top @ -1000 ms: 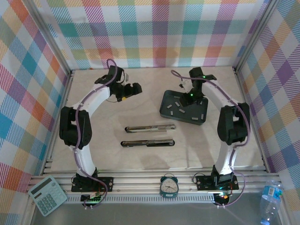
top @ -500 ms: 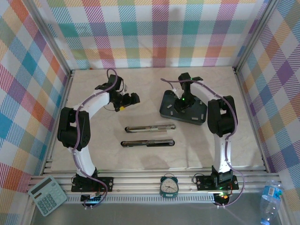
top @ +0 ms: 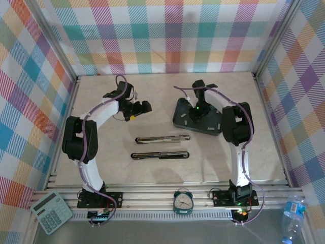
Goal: Load the staples into the stapler
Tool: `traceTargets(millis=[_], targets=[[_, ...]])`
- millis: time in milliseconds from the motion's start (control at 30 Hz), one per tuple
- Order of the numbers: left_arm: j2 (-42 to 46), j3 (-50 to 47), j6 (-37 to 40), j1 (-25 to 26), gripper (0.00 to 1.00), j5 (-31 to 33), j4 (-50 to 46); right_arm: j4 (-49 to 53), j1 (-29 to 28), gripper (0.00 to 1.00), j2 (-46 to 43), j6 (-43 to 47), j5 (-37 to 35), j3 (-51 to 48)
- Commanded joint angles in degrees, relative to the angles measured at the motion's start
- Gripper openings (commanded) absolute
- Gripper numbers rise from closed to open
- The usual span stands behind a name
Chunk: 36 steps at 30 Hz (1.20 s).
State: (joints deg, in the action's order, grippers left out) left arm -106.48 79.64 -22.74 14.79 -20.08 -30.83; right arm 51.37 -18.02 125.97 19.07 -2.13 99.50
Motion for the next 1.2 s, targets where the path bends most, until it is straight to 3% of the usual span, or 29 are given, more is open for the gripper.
traceTargets(millis=[0,133,267,367,567,1167], targets=[[0.8,-0.7,-0.7,-0.7,0.94,-1.4,1.5,0.3,-0.3,0.29,2.0,0.5,0.9,1.0],[0.2,-0.4,-1.5,-0.5,0.93,-3.1,1.9,0.5,-0.2,0.28,2.3,-0.2,0.3,1.1],[-0.1,-0.3,-1.5,0.0,0.94,-3.1,1.7,0.8,-0.2,0.34,2.8,-0.7,-0.1,1.5],[-0.2,-0.1,-1.5,0.2,0.93,-3.0,1.6,1.2,-0.3,0.26,2.9,-0.9,0.6,1.7],[-1.3,1.2,-2.4,1.7,0.94,-4.5,1.3,-1.2,0.0,0.2,-0.7,-2.0,1.9,-0.1],[-12.4,13.9,-5.3,12.2,0.93,-6.8,-0.5,-19.5,3.5,0.19,-36.4,-12.8,10.0,-27.4]])
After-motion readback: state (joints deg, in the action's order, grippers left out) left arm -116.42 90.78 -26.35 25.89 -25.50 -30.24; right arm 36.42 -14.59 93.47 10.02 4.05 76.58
